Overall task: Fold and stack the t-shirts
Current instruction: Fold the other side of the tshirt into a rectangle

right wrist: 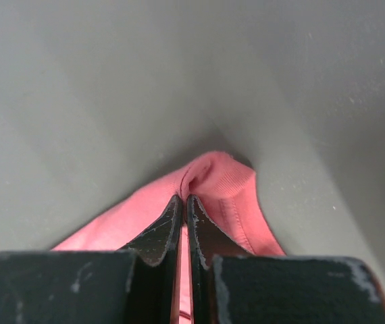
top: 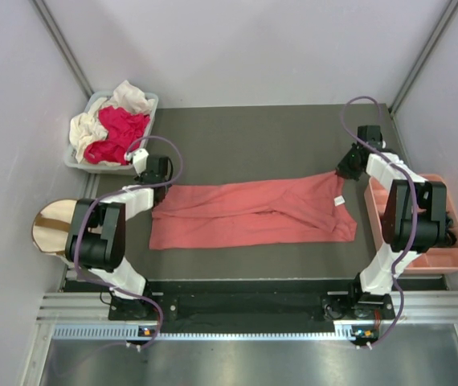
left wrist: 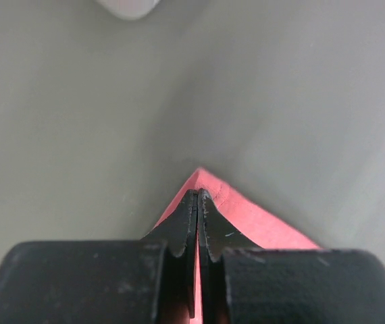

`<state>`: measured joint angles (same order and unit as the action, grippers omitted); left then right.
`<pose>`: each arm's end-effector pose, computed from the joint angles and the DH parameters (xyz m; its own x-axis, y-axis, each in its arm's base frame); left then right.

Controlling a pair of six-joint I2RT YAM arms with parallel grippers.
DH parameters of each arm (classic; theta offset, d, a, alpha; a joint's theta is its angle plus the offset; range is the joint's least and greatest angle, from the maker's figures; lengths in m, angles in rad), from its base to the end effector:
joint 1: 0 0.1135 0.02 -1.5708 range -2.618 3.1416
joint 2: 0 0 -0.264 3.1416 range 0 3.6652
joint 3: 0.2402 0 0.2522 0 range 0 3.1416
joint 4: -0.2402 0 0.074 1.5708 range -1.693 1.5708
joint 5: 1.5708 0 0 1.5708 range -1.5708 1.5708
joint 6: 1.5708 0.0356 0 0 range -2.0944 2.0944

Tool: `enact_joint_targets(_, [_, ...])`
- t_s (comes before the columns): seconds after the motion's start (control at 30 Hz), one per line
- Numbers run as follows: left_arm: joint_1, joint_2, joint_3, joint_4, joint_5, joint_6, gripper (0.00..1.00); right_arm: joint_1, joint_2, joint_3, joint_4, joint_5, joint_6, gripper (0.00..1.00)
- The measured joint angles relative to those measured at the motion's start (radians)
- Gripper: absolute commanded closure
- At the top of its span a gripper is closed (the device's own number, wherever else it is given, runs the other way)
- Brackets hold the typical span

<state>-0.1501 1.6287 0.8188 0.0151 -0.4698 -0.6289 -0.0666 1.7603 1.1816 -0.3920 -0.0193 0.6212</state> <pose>0.3205 -0.0322 0.1656 -0.4647 -0.4602 -0.7565 -0.5608 0.8141 -0.1507 0.3687 -0.0239 0.1986 -0.6372 0.6257 -0.4500 0.5245 0.7798 0.3416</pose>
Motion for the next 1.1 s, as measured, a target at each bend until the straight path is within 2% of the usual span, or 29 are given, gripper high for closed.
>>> enact_joint_targets(0.4, [0.036,0.014,0.034,0.0,0.005,0.0,1.0,0.0,0.011,0.054,-0.04,0.013,0.0,1.0])
enact_joint_targets(1.03, [0.114,0.124,0.146,0.001,0.028,0.0,1.0,-0.013,0.172,0.232,-0.109,0.044,0.0,1.0])
enact_joint_targets(1.1, [0.114,0.126,0.148,0.001,0.043,0.0,0.94,-0.014,0.177,0.237,-0.114,0.043,0.0,1.0])
